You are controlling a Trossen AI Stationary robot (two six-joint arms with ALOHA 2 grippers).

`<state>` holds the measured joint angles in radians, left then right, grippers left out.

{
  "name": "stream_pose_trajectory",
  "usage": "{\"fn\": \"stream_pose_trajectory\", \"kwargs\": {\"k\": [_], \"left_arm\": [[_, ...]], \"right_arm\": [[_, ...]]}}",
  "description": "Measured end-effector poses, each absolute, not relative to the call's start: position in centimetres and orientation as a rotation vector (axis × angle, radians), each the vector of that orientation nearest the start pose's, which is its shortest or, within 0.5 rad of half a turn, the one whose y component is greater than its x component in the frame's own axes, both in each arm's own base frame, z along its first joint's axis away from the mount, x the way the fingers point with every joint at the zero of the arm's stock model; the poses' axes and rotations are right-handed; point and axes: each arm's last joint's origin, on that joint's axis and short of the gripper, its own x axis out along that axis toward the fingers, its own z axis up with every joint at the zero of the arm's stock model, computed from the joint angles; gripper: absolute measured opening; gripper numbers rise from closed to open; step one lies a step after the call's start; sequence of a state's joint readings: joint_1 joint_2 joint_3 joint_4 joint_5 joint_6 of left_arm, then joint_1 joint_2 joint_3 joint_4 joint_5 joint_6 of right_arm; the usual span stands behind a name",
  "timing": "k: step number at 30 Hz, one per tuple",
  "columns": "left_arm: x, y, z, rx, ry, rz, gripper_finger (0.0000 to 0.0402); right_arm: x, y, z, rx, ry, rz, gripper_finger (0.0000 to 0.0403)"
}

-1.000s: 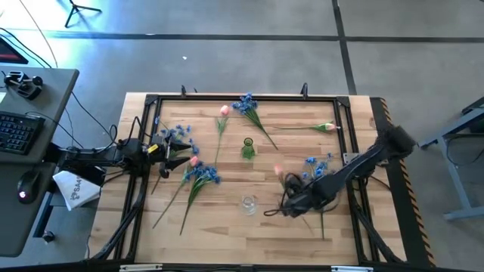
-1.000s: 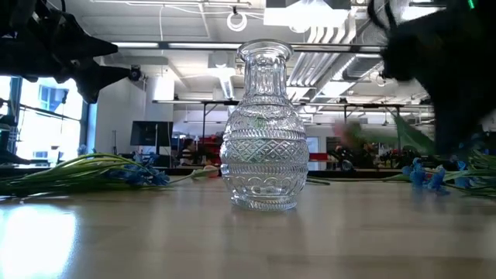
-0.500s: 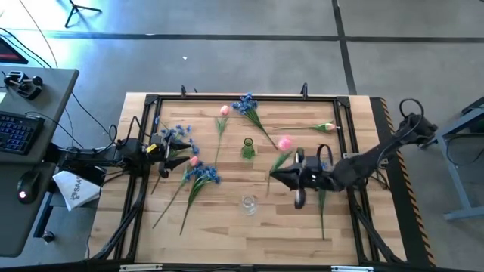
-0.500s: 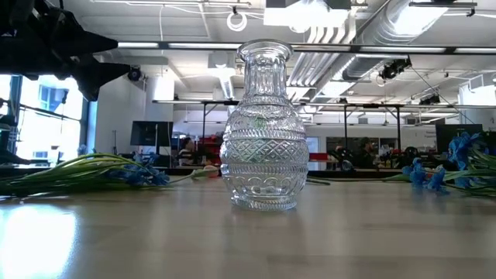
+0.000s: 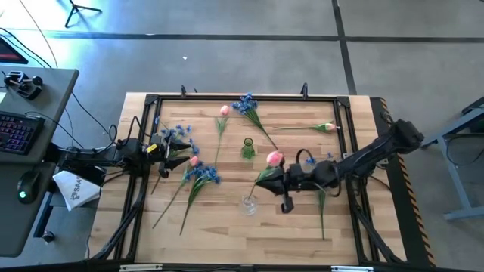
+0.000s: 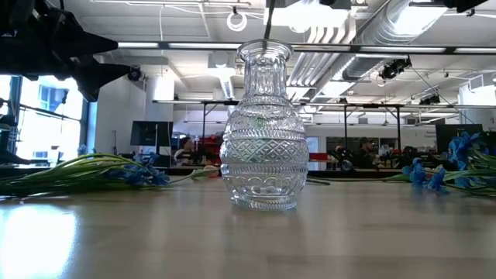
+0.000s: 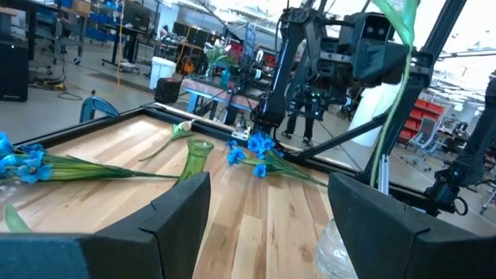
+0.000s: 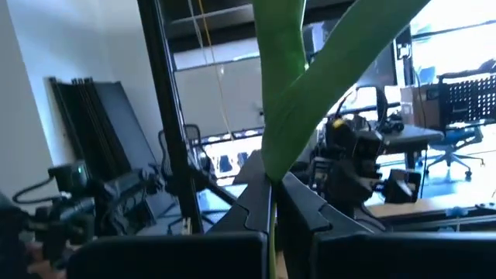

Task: Sort flowers into vase by color
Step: Put the bottom right pink tulip into the transparent vase

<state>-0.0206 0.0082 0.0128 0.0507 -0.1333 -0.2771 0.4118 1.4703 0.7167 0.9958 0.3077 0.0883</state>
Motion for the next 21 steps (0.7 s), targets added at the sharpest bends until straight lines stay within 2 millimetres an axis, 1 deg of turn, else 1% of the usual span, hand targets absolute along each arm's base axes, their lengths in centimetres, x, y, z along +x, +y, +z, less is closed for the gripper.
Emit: {"fn": "stream_pose_trajectory", "kwargs": {"k": [3, 9, 11, 14, 21], "left_arm": [[9.7, 0.2, 17.2, -0.281, -0.071, 0.105, 0.025], [9.7, 0.2, 17.2, -0.281, -0.072, 0.105, 0.025], [9.7, 0.2, 17.2, -0.281, -0.071, 0.105, 0.025], [9.7, 0.2, 17.2, -0.281, -0.071, 0.105, 0.025], [9.7, 0.2, 17.2, -0.281, -0.07, 0.105, 0.025]], "right_arm": [[28.8, 11.6, 25.7, 0.17, -0.18, 0.113, 0.0], [29.1, 11.5, 24.8, 0.149, -0.117, 0.095, 0.0001], [29.2, 11.5, 24.7, 0.141, -0.102, 0.076, 0.0008], [29.2, 11.4, 24.4, 0.132, -0.072, 0.068, 0.0037], [29.0, 11.3, 23.8, 0.156, 0.024, 0.037, 0.0138]]}}
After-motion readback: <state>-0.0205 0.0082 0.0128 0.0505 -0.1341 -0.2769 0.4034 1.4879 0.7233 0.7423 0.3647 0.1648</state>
